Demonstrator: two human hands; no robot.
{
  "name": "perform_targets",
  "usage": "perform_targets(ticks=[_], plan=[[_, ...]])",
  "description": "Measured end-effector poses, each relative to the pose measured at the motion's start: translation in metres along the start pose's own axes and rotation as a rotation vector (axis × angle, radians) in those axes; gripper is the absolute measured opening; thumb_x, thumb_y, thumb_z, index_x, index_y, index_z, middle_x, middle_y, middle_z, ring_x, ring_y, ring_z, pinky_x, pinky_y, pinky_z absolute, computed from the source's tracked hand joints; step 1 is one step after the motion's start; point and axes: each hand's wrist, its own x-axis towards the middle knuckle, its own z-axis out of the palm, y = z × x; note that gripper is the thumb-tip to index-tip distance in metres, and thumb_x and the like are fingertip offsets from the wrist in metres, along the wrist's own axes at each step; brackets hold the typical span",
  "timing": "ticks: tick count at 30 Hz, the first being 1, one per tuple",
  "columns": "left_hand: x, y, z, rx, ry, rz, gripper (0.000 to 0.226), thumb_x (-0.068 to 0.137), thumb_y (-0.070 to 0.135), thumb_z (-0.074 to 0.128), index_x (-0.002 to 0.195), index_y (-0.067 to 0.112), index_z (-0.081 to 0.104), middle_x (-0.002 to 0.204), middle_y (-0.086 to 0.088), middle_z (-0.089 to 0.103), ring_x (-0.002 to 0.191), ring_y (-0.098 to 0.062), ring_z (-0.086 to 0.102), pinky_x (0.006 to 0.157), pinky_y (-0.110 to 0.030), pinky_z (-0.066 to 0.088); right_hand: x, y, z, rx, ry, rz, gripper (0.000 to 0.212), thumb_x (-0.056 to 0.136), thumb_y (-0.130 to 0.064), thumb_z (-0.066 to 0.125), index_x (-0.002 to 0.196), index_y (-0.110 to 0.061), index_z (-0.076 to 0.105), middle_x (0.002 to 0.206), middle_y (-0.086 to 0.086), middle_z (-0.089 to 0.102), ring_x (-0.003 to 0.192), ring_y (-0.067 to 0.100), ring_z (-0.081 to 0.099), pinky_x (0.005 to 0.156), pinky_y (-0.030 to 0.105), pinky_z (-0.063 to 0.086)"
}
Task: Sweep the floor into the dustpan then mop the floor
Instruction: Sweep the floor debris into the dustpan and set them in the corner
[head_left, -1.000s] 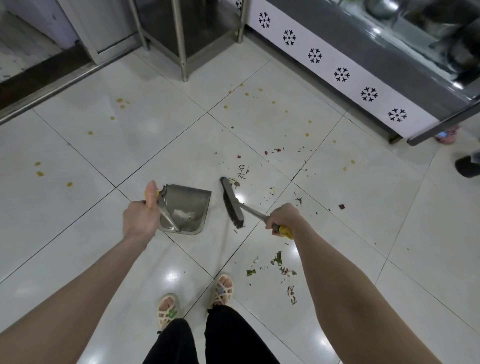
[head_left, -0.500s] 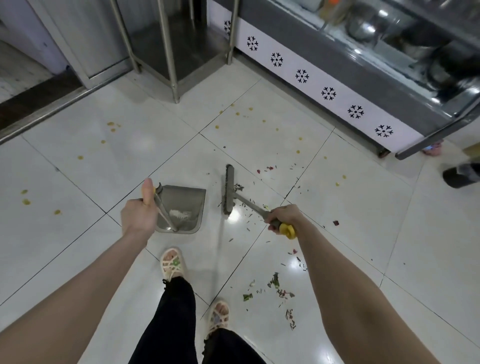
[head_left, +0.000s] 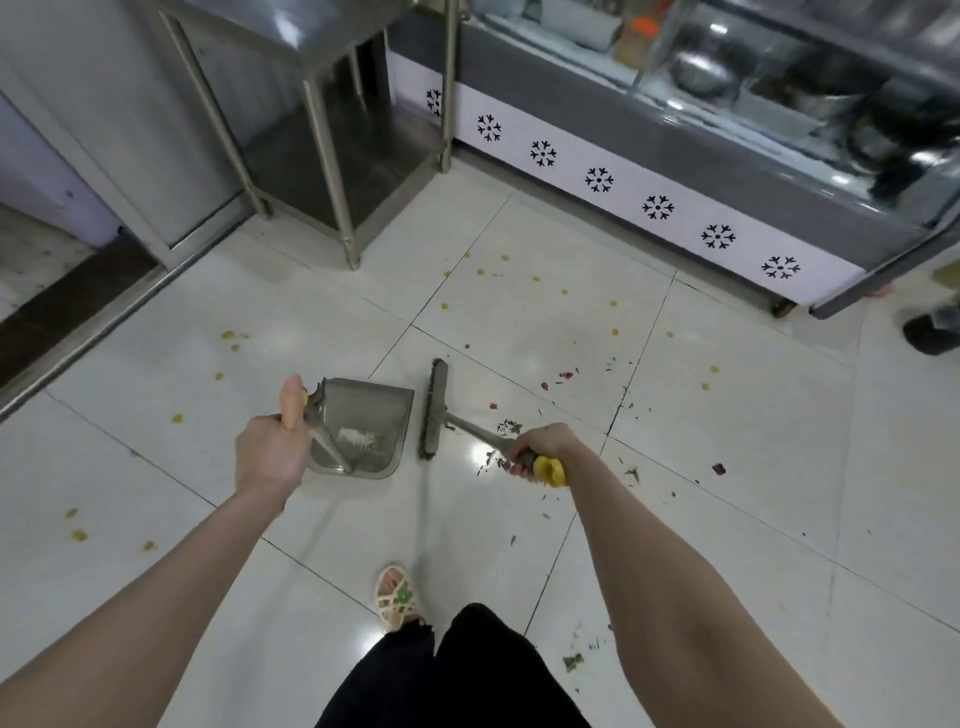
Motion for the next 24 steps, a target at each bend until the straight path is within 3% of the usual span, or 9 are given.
perform_targets(ticks=[4,7,15,19,24], plan=[[0.041,0.011,-0.013,0.039,-0.022,0.039,0.087,0.079,0.081,0.022,0.059,0.001,0.051,0.062,-0.018,0.056,0.056,-0.031,0.054,0.060,-0.040,0.049,0.015,-0.025,0.022,0.075,-0.024,0.024,0.009,0.076,0.013,0.066,0.076,0.008,0.059,0.071,0.021,0.058,0.048,0.023,0.054,0.037,0.022,0.045],[0.066,0.020,-0.018,0.034,-0.030,0.041,0.085,0.077,0.083,0.022,0.055,0.004,0.047,0.058,-0.015,0.053,0.048,-0.029,0.051,0.051,-0.032,0.044,0.027,-0.044,0.036,0.120,-0.027,0.023,0.008,0.075,0.012,0.067,0.075,0.008,0.060,0.071,0.021,0.060,0.053,0.024,0.056,0.039,0.022,0.047],[0.120,0.047,-0.002,0.063,-0.052,0.031,0.083,0.079,0.081,0.022,0.055,0.005,0.046,0.052,-0.011,0.049,0.041,-0.025,0.047,0.047,-0.027,0.041,0.061,-0.083,0.044,0.076,-0.081,0.163,0.009,0.086,0.006,0.062,0.080,0.002,0.055,0.070,0.016,0.057,0.032,0.015,0.054,0.036,0.018,0.047],[0.133,0.068,0.017,0.102,-0.107,0.053,0.084,0.079,0.081,0.022,0.055,0.004,0.047,0.054,-0.012,0.051,0.047,-0.027,0.049,0.055,-0.034,0.046,0.069,-0.092,0.019,0.050,-0.038,0.233,0.007,0.087,0.004,0.062,0.091,0.005,0.056,0.074,0.018,0.058,0.035,0.016,0.056,0.034,0.021,0.048],[0.141,0.104,0.045,0.138,-0.178,0.069,0.085,0.073,0.085,0.020,0.051,0.008,0.048,0.061,-0.013,0.052,0.067,-0.037,0.057,0.072,-0.047,0.053,0.066,-0.106,-0.032,-0.004,-0.007,0.313,0.009,0.088,0.001,0.060,0.080,0.003,0.056,0.076,0.019,0.058,0.041,0.020,0.058,0.037,0.023,0.050]])
